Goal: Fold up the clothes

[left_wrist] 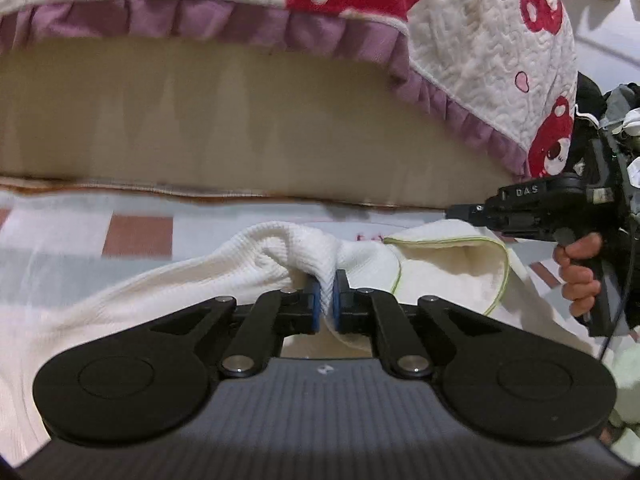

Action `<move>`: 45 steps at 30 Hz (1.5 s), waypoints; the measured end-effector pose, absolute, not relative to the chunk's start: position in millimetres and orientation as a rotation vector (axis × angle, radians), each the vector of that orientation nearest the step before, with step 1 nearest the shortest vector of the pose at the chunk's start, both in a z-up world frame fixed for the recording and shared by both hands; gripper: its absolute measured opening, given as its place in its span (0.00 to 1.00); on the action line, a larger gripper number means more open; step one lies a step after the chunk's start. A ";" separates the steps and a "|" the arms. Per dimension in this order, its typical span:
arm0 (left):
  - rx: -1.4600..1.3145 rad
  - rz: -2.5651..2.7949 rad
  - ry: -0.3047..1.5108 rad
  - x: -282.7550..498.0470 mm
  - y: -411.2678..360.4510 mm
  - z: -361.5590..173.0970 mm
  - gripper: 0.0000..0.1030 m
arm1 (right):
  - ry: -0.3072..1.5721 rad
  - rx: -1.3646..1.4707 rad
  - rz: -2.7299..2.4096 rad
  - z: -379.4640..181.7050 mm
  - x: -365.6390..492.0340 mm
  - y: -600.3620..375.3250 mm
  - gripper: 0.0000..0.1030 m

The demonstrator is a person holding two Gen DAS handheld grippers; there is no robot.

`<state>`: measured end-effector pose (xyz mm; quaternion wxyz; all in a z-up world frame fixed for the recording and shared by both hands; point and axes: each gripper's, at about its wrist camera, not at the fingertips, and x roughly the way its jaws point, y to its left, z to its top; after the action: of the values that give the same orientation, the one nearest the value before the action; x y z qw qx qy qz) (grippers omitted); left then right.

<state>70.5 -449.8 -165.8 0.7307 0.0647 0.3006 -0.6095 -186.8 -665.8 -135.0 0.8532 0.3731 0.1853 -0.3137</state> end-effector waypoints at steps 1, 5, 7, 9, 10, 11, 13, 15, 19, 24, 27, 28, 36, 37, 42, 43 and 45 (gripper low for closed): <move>0.172 -1.319 0.681 69.9 -456.6 -168.7 0.06 | 0.380 0.763 -0.671 -131.5 -188.4 -665.4 0.06; 0.238 -1.234 0.800 74.4 -457.6 -185.8 0.19 | 0.647 0.733 -0.694 -146.2 -172.0 -678.1 0.14; 0.243 -1.194 0.835 76.1 -446.6 -179.9 0.31 | 0.640 0.742 -0.692 -140.3 -183.5 -675.8 0.27; 0.229 -1.182 0.845 72.8 -433.4 -167.7 0.39 | 0.580 0.756 -0.705 -124.1 -213.2 -668.6 0.49; 0.220 -1.201 0.840 68.2 -426.3 -161.3 0.40 | 0.560 0.762 -0.720 -117.8 -231.9 -663.6 0.51; 0.218 -1.226 0.839 62.4 -420.1 -155.3 0.41 | 0.541 0.768 -0.735 -111.7 -250.7 -658.7 0.51; 0.244 -1.290 0.843 45.5 -413.9 -147.7 0.41 | 0.552 0.743 -0.784 -105.5 -283.4 -646.5 0.51; 0.277 -1.337 0.854 25.3 -409.0 -145.5 0.41 | 0.586 0.716 -0.838 -102.8 -315.9 -633.0 0.51; 0.332 -1.343 0.933 -1.3 -397.0 -157.9 0.41 | 0.643 0.708 -0.921 -105.4 -365.9 -599.0 0.51; 0.366 -1.345 0.959 -11.1 -390.6 -171.2 0.41 | 0.634 0.776 -0.921 -132.8 -371.1 -607.8 0.54; 0.350 -1.348 0.946 -9.4 -390.2 -173.7 0.41 | 0.606 0.820 -0.928 -149.4 -361.0 -631.5 0.54; 0.335 -1.348 0.950 -8.0 -389.8 -174.6 0.41 | 0.597 0.835 -0.930 -154.9 -357.7 -639.3 0.55; 0.345 -1.258 0.933 -2.8 -390.8 -176.3 0.41 | 0.739 0.433 -0.868 -169.6 -288.6 -672.6 0.08; 0.358 -1.240 0.932 -2.3 -390.6 -176.2 0.41 | 0.740 0.403 -0.898 -167.7 -289.0 -673.5 0.02; 0.375 -1.223 0.943 -0.2 -387.8 -177.1 0.41 | 0.723 0.508 -0.982 -165.9 -308.8 -692.1 0.04; 0.374 -1.226 0.946 0.1 -387.6 -176.5 0.41 | 0.734 0.506 -1.011 -162.2 -309.9 -690.3 0.10; 0.368 -1.238 0.952 0.5 -387.2 -174.0 0.41 | 0.731 0.549 -1.072 -154.7 -316.2 -685.8 0.22</move>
<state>0.5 -387.2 -174.0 0.6953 0.1648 0.4264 -0.5546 -316.2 -685.8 -154.7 0.7620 0.2525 0.3361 -0.4926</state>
